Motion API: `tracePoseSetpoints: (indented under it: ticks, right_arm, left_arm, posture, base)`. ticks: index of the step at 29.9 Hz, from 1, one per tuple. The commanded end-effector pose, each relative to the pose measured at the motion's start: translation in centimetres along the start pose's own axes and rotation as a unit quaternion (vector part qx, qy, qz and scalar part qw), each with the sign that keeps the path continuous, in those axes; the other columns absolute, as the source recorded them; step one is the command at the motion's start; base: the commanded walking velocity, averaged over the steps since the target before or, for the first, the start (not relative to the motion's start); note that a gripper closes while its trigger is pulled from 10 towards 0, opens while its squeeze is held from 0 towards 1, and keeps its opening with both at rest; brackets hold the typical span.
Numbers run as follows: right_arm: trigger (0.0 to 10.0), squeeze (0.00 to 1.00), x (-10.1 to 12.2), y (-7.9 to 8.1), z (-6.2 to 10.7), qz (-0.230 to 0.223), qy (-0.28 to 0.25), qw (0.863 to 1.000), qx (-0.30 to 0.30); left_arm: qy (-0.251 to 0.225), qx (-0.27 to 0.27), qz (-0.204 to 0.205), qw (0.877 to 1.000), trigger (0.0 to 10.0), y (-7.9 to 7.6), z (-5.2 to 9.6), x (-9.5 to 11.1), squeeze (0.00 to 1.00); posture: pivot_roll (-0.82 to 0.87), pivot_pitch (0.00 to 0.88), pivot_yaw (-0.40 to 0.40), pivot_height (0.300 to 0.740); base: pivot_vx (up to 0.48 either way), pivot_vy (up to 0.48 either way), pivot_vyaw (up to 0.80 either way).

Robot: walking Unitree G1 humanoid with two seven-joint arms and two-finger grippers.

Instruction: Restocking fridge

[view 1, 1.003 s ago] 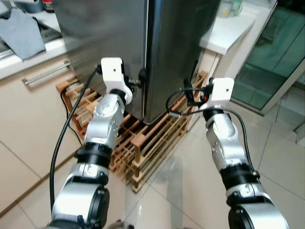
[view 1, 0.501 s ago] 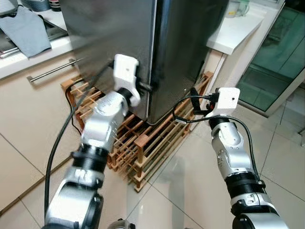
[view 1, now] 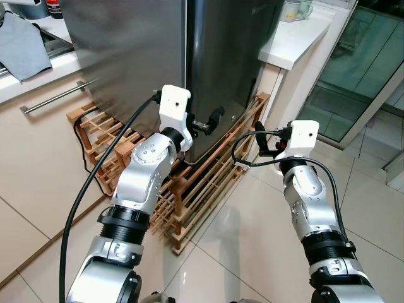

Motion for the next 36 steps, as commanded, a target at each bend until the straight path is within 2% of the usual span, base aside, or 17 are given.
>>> tracePoseSetpoints:
  ticks: [1,4,7,8,14,22,23,25,26,27,33,36]
  right_arm:
    - [10.0,0.28,0.4,-0.1,-0.1,0.002,-0.003,1.0,-0.001]
    - [10.0,0.28,0.3,0.0,0.0,0.003,-0.003,1.0,0.0]
    - [10.0,0.28,0.1,-0.2,0.2,0.004,0.0,1.0,0.001]
    - [10.0,0.28,0.0,-0.3,0.3,0.006,0.003,1.0,0.001]
    - [10.0,0.28,0.3,-0.1,0.3,0.005,-0.002,1.0,0.011]
    - [10.0,0.28,0.9,0.2,0.5,0.019,-0.019,0.998,0.048]
    - [10.0,0.28,0.9,0.0,0.5,0.019,-0.018,0.999,0.047]
    - [10.0,0.28,0.9,-0.1,0.4,0.02,-0.018,0.999,0.046]
    - [10.0,0.28,0.9,-0.1,0.4,0.02,-0.018,0.999,0.046]
    - [10.0,0.28,0.9,-0.1,0.5,0.02,-0.016,0.999,0.048]
    - [10.0,0.28,0.5,0.4,0.9,0.017,-0.008,0.998,0.057]
    - [10.0,0.29,0.2,0.5,1.1,0.016,-0.005,0.998,0.061]
  left_arm:
    - [-0.032,0.04,-0.006,0.999,10.0,1.1,0.0,1.7,0.0]
    - [-0.041,0.052,-0.01,0.998,10.0,1.5,0.3,2.2,0.0]
    - [-0.056,0.049,-0.034,0.997,10.0,1.4,0.9,3.0,0.0]
    - [-0.05,0.032,-0.033,0.998,10.0,0.6,0.8,2.8,0.0]
    - [-0.055,0.01,-0.008,0.998,10.0,-1.0,0.1,2.6,0.0]
    - [-0.056,0.003,-0.002,0.998,10.0,-1.3,-0.4,2.7,0.0]
    - [-0.056,0.006,-0.003,0.998,10.0,-1.2,-0.6,2.6,0.0]
    - [-0.06,0.047,-0.005,0.997,10.0,-0.4,-1.1,2.5,0.0]
    - [-0.06,0.047,-0.005,0.997,10.0,-0.4,-1.1,2.5,0.0]
    - [-0.067,0.094,-0.004,0.993,10.0,0.8,-1.3,2.8,0.0]
    - [-0.074,0.135,-0.002,0.988,10.0,2.1,-0.9,3.0,0.0]
    - [-0.074,0.136,0.004,0.988,10.0,2.2,-0.9,2.8,0.0]
  posture:
    - [-0.05,0.0,-0.019,0.74]
    - [-0.05,0.0,-0.019,0.74]
    - [-0.05,0.0,-0.023,0.74]
    - [-0.05,0.0,-0.027,0.74]
    - [-0.05,0.0,-0.027,0.74]
    - [-0.06,0.0,-0.024,0.74]
    - [-0.07,0.0,-0.025,0.74]
    - [-0.07,0.0,-0.021,0.74]
    - [-0.07,0.0,-0.021,0.74]
    - [-0.08,0.0,-0.019,0.74]
    - [-0.08,0.0,-0.023,0.74]
    - [-0.08,0.0,-0.026,0.74]
  base:
    - [0.0,0.0,0.0]
    - [0.0,0.0,0.0]
    - [0.0,0.0,0.0]
    - [0.0,0.0,0.0]
    - [0.0,0.0,0.0]
    - [0.0,0.0,0.0]
    - [0.0,0.0,0.0]
    - [0.0,0.0,0.0]
    - [0.0,0.0,0.0]
    - [0.0,0.0,0.0]
    - [0.0,0.0,0.0]
    - [0.0,0.0,0.0]
Point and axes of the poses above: a point about 5 cm out from each wrist's last joint towards the gripper, its own z axis pointing back from the gripper into the wrist, its own x axis along the axis of the wrist's last joint, y = z × x, the point moved 1 cm from there along -z, pointing out of the wrist towards the gripper, and after that the axes turned 8 degrees about z, right-handed, at the moved point
